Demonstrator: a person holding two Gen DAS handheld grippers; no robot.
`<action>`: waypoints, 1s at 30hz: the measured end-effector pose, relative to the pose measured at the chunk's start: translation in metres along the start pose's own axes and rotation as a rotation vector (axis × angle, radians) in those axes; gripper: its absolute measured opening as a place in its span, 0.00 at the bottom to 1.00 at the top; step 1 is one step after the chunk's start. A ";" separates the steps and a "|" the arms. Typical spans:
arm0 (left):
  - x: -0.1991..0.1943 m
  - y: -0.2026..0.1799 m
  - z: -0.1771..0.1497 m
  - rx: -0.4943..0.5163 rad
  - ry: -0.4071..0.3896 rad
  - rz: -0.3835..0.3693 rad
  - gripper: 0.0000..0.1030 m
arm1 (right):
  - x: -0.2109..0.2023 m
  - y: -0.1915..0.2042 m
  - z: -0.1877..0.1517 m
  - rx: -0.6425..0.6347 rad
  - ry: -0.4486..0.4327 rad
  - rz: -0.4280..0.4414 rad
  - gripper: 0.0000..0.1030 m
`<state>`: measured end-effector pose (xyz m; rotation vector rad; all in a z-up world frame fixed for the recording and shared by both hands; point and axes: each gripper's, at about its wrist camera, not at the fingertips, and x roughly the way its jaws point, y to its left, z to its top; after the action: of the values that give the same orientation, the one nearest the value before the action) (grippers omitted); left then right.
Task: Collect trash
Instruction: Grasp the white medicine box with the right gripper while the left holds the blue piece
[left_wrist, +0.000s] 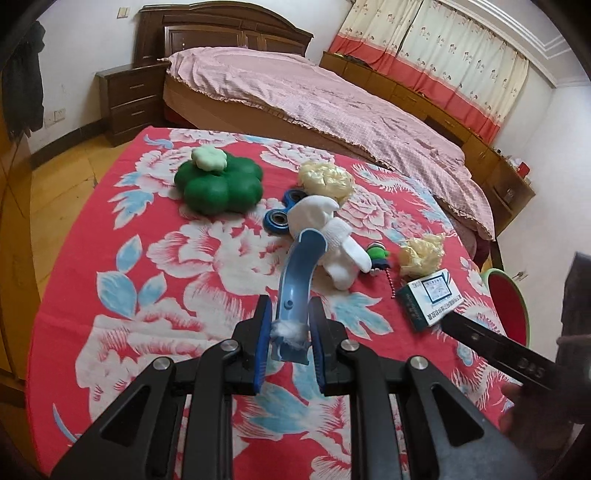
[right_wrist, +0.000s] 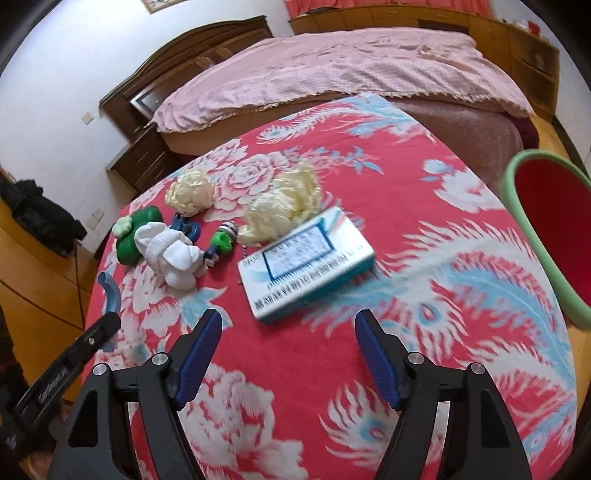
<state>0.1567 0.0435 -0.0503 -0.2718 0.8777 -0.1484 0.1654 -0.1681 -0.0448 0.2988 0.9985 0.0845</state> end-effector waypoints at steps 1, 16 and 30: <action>0.001 0.000 0.000 -0.001 0.002 0.003 0.19 | 0.004 0.002 0.002 -0.002 -0.003 -0.013 0.74; 0.009 0.004 -0.004 -0.025 0.018 -0.003 0.19 | 0.046 0.025 0.026 0.005 -0.015 -0.202 0.76; 0.010 -0.004 -0.009 -0.020 0.029 -0.015 0.19 | 0.015 -0.027 0.003 -0.036 -0.013 -0.246 0.76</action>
<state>0.1564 0.0358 -0.0617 -0.2955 0.9061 -0.1576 0.1740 -0.1917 -0.0630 0.1415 1.0123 -0.1225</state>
